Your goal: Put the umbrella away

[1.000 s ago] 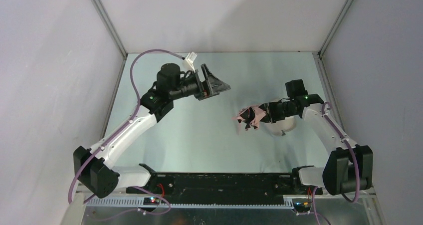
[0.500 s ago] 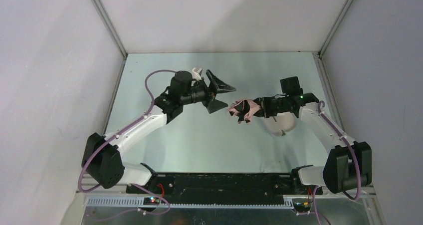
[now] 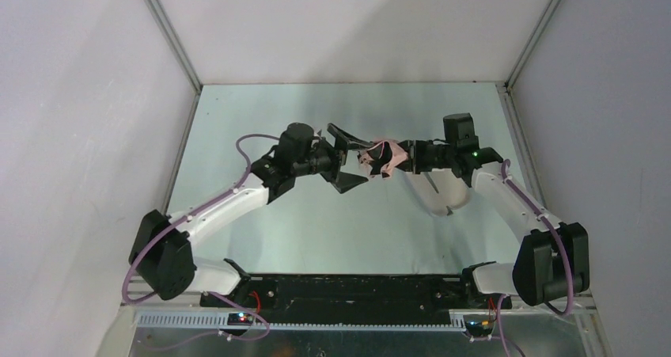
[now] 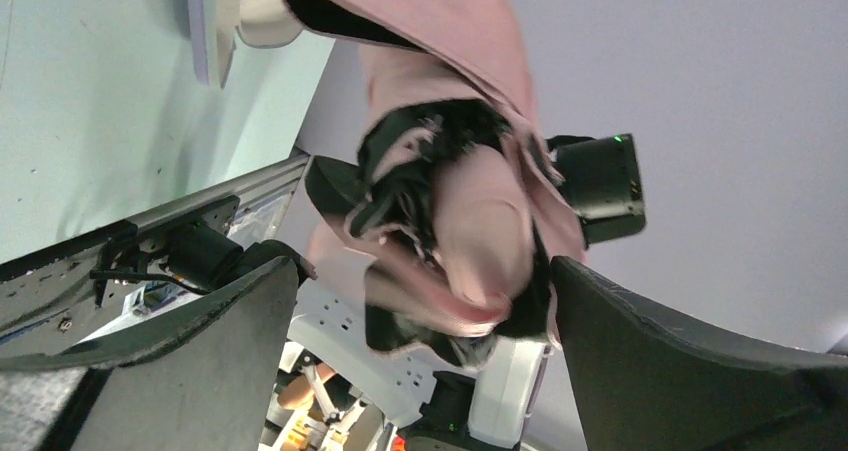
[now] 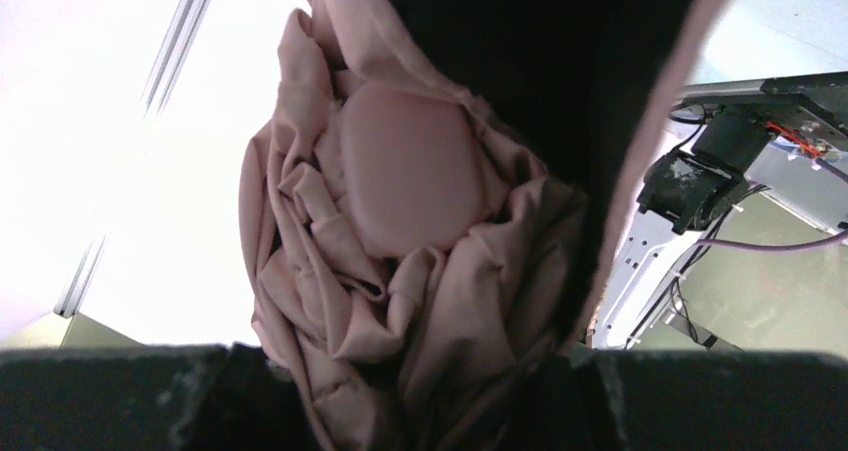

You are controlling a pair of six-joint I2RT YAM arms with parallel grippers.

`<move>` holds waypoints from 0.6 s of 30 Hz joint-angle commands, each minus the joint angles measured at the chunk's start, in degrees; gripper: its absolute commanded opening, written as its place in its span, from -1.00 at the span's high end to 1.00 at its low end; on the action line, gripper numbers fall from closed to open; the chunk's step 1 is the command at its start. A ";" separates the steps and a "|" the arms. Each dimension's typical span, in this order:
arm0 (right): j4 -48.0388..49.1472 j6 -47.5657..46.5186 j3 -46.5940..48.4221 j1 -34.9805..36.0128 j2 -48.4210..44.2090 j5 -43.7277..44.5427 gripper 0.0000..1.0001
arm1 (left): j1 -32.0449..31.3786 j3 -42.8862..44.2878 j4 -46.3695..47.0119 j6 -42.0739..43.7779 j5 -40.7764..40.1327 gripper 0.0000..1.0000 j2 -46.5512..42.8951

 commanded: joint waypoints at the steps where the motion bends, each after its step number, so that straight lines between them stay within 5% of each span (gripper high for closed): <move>1: 7.53 3.69 2.97 1.28 -0.13 -1.66 1.00 | -1.24 3.76 -0.29 -2.61 0.95 -0.99 4.16; 13: 5.09 4.11 2.94 3.72 -2.79 -1.23 1.00 | -1.04 7.38 2.92 -1.39 2.12 -0.89 10.56; 15: 5.43 4.38 3.02 4.07 -3.00 -1.45 1.00 | -1.08 6.98 4.35 -1.30 2.63 -0.66 10.83; 17: 5.45 4.48 2.95 4.35 -3.07 -1.75 1.00 | -1.06 6.33 6.09 -1.65 2.70 -0.01 10.85; 18: 5.33 4.27 2.94 4.41 -3.19 -1.70 1.00 | -1.09 6.21 6.70 -1.80 2.65 0.16 10.85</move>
